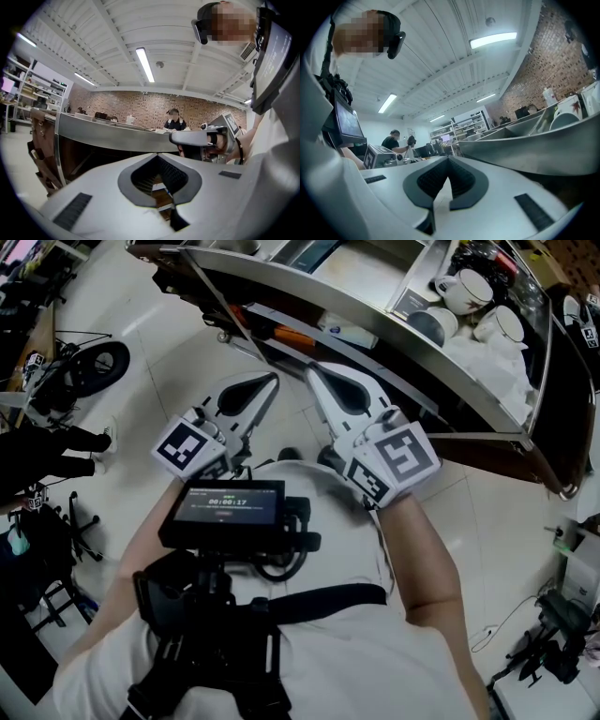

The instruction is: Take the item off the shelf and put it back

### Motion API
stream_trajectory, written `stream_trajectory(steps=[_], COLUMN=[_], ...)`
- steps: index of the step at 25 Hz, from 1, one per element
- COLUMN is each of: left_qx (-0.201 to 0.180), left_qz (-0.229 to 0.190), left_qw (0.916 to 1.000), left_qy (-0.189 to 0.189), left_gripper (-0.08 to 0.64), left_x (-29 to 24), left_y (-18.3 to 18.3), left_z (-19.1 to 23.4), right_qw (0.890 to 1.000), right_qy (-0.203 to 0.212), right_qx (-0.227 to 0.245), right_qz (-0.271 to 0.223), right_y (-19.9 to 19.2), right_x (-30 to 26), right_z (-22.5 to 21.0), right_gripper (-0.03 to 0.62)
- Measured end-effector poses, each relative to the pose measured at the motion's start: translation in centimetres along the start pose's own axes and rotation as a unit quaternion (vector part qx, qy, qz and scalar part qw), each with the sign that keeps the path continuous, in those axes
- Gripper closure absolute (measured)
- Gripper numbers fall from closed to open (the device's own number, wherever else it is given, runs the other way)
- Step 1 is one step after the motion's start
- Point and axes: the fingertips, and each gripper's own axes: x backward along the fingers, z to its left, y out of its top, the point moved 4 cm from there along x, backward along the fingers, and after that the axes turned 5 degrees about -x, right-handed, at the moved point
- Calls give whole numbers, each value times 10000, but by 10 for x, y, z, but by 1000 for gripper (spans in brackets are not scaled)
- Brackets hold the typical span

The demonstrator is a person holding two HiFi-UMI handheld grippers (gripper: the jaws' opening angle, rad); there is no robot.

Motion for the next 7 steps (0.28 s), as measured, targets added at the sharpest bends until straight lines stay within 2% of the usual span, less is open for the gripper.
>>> stream_trajectory(steps=[7], left_qx=[-25], left_qz=[-29], left_qw=[10000], left_qy=[-12], left_gripper=[552], left_x=[-3], left_y=[3], left_z=[1], right_qw=[10000], right_qy=[53], right_qx=[39], right_qz=[-11], right_y=[2], right_x=[-2], right_z=[0], right_gripper=[588])
